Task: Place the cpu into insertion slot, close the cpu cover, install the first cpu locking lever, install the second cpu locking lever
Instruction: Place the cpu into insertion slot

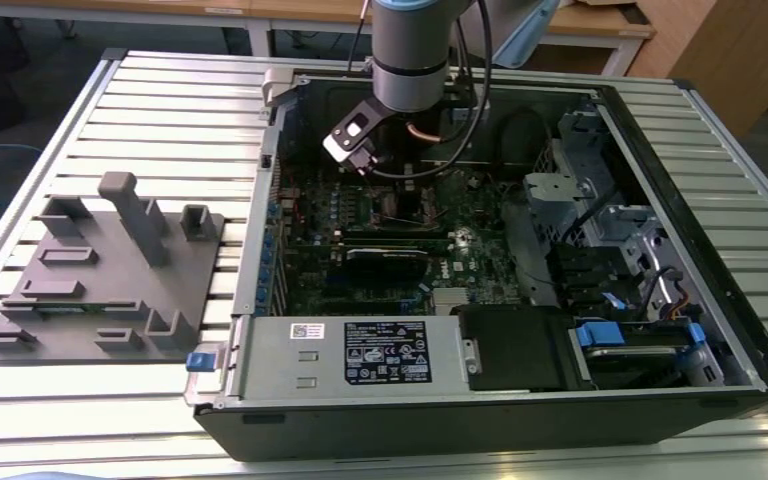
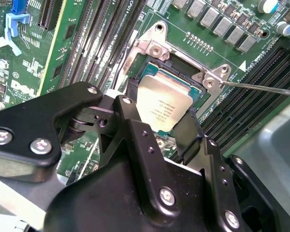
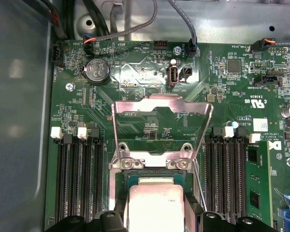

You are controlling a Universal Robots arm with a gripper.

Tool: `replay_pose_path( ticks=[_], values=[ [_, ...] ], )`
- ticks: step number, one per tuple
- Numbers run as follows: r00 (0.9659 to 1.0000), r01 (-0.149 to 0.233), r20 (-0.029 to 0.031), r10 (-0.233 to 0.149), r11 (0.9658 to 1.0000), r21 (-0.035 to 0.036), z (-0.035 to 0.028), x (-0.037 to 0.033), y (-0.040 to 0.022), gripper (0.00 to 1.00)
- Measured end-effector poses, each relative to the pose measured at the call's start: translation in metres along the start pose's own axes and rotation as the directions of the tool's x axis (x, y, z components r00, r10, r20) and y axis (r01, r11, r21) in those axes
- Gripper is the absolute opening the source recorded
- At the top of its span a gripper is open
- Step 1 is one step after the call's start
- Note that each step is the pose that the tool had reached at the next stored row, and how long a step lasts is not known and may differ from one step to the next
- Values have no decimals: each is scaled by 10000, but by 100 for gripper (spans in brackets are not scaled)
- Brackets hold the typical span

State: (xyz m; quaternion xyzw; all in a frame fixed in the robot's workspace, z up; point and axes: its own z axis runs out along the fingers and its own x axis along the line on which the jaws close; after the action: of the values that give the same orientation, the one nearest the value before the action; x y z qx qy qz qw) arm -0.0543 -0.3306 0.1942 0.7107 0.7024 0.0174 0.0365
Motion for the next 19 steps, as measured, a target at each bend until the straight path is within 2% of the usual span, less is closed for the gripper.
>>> replay_pose_path(
  ticks=[19],
  values=[
    [10000,-2,-1,2,10000,0,12,7,10,54]
  ],
)
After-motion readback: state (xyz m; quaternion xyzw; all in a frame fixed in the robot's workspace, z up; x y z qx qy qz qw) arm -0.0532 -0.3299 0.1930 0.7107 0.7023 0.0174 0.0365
